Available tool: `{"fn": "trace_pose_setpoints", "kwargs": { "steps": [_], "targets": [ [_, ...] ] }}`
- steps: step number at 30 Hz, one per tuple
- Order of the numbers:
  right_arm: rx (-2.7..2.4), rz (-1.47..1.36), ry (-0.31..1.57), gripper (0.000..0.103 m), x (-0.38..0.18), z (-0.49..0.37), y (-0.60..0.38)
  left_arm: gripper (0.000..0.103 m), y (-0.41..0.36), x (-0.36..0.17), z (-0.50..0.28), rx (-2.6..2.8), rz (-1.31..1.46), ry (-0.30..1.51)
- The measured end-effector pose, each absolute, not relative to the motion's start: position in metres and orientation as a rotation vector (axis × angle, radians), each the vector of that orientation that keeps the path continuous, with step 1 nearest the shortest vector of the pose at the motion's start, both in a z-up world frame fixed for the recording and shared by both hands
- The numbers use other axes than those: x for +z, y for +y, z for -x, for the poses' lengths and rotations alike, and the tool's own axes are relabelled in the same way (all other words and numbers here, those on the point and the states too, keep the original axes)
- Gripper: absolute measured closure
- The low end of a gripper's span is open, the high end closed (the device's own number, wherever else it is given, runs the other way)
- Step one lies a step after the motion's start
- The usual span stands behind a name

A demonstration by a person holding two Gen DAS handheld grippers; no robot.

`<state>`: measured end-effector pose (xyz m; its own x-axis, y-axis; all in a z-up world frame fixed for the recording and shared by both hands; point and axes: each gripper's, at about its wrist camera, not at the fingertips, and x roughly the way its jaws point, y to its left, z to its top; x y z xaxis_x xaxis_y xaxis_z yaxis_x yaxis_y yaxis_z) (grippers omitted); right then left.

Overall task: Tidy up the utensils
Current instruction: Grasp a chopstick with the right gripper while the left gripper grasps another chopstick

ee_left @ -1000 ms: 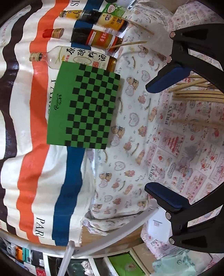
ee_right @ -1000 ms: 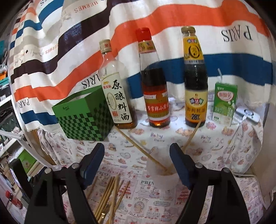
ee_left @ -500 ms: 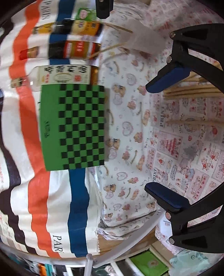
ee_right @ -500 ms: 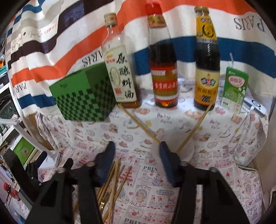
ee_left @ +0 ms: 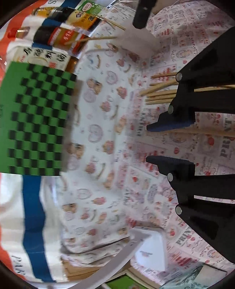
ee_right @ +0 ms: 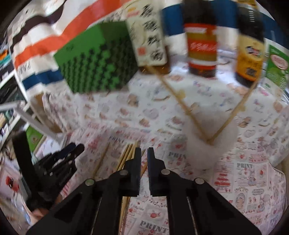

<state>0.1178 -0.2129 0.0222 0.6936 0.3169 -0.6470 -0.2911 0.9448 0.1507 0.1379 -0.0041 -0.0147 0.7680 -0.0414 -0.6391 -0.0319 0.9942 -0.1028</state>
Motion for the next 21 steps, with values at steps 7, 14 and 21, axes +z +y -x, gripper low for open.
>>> {"fn": "trace_pose_setpoints", "kwargs": {
  "steps": [7, 14, 21],
  "targets": [
    [0.329, -0.030, 0.832, 0.086, -0.005, -0.135, -0.199, 0.061, 0.006, -0.023, -0.143, 0.000, 0.170, 0.730],
    [0.238, -0.044, 0.999, 0.086, -0.040, -0.179, -0.184, 0.054, 0.012, -0.021, -0.145, 0.042, 0.171, 0.718],
    [0.159, -0.036, 1.038, 0.086, -0.054, -0.201, -0.177, 0.051, 0.024, -0.027, -0.149, 0.101, 0.198, 0.736]
  ]
}}
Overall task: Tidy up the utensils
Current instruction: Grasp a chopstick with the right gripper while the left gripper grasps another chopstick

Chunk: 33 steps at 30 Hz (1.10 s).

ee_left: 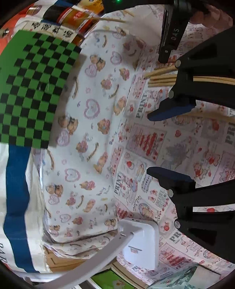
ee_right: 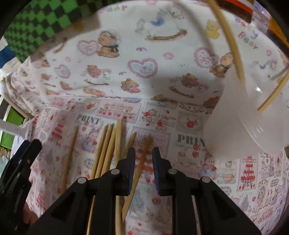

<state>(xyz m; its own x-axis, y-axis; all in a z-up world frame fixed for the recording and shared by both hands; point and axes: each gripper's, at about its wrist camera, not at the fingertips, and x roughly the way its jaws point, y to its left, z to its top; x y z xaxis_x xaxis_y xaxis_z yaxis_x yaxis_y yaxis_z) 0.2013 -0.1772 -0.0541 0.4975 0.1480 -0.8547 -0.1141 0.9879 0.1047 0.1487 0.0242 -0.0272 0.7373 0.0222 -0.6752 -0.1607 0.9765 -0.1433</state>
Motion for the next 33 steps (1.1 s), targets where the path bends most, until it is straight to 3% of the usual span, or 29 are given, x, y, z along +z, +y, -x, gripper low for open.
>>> {"fn": "trace_pose_setpoints", "kwargs": {
  "steps": [6, 19, 29, 33],
  "targets": [
    [0.242, -0.003, 0.919, 0.086, -0.038, -0.196, -0.162, 0.049, 0.036, -0.029, -0.148, 0.138, 0.240, 0.734],
    [0.248, 0.024, 0.983, 0.096, -0.050, -0.224, -0.145, 0.048, 0.034, -0.034, -0.150, 0.106, 0.221, 0.761],
    [0.312, -0.010, 0.596, 0.096, 0.050, -0.138, -0.195, 0.073, -0.021, -0.055, -0.190, -0.026, 0.018, 0.973],
    [0.298, -0.039, 0.530, 0.096, 0.076, -0.125, -0.214, 0.080, -0.040, -0.057, -0.204, -0.022, -0.033, 1.005]
  ]
}}
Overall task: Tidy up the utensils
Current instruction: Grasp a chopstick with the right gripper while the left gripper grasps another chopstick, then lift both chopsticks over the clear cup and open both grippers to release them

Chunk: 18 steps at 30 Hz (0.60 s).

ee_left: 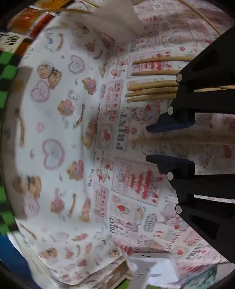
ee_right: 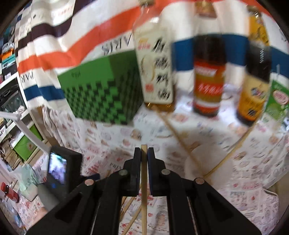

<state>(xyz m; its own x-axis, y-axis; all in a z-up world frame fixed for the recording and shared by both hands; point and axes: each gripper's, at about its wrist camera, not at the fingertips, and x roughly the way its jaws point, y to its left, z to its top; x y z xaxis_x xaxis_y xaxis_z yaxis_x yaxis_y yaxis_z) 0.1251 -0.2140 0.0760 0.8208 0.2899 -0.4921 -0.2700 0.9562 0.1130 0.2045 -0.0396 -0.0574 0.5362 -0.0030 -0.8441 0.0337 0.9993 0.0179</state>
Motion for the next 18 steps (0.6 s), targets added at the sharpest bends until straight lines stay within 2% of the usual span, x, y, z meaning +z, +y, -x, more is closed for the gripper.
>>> {"fn": "trace_pose_setpoints", "kwargs": {
  "steps": [2, 4, 6, 8, 11, 18],
  "targets": [
    [0.292, -0.053, 0.504, 0.096, 0.084, -0.121, -0.220, 0.091, -0.045, -0.057, -0.208, -0.017, -0.036, 1.025],
    [0.303, -0.072, 0.488, 0.096, 0.093, -0.117, -0.230, 0.092, -0.047, -0.055, -0.211, -0.007, -0.025, 1.056],
    [0.308, -0.094, 0.482, 0.096, 0.101, -0.113, -0.242, 0.099, -0.047, -0.054, -0.214, -0.013, -0.011, 1.096],
    [0.312, -0.116, 0.467, 0.096, 0.107, -0.110, -0.253, 0.099, -0.046, -0.052, -0.216, -0.010, 0.006, 1.130],
    [0.314, -0.136, 0.443, 0.096, 0.114, -0.101, -0.264, 0.099, -0.047, -0.030, -0.202, -0.038, 0.007, 1.086],
    [0.302, -0.141, 0.379, 0.096, 0.126, -0.085, -0.287, 0.100, -0.067, 0.068, -0.149, -0.133, 0.002, 0.880]
  ]
}}
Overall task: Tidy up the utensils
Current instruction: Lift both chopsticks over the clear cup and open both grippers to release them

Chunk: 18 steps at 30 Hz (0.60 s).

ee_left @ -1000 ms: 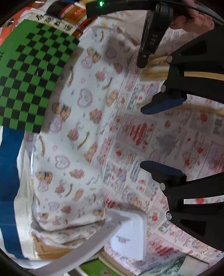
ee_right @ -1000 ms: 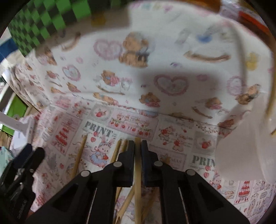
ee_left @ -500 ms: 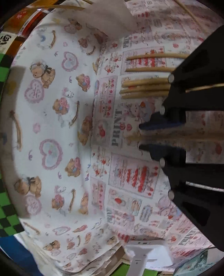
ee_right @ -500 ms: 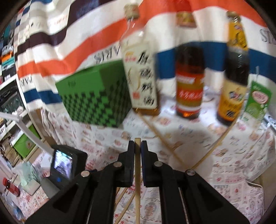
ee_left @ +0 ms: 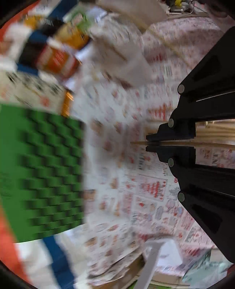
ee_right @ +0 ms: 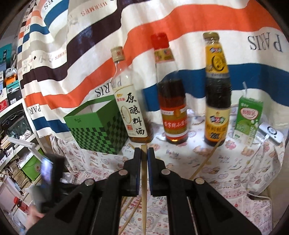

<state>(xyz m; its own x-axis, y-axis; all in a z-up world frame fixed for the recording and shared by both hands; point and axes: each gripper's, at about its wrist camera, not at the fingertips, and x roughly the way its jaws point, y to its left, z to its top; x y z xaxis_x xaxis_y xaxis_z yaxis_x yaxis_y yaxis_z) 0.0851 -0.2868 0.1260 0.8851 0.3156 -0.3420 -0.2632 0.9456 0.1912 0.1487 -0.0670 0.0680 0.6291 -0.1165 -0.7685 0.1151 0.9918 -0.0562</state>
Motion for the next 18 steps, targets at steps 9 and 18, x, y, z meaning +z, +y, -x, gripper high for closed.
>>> {"fn": "trace_pose_setpoints", "kwargs": {
  "steps": [9, 18],
  "targets": [
    [0.322, -0.244, 0.225, 0.096, 0.140, -0.064, -0.323, 0.100, -0.086, 0.148, -0.110, -0.220, 0.041, 0.704],
    [0.222, -0.437, -0.011, 0.096, 0.137, -0.050, -0.360, 0.100, -0.107, 0.192, -0.090, -0.432, 0.159, 0.448]
  ]
}}
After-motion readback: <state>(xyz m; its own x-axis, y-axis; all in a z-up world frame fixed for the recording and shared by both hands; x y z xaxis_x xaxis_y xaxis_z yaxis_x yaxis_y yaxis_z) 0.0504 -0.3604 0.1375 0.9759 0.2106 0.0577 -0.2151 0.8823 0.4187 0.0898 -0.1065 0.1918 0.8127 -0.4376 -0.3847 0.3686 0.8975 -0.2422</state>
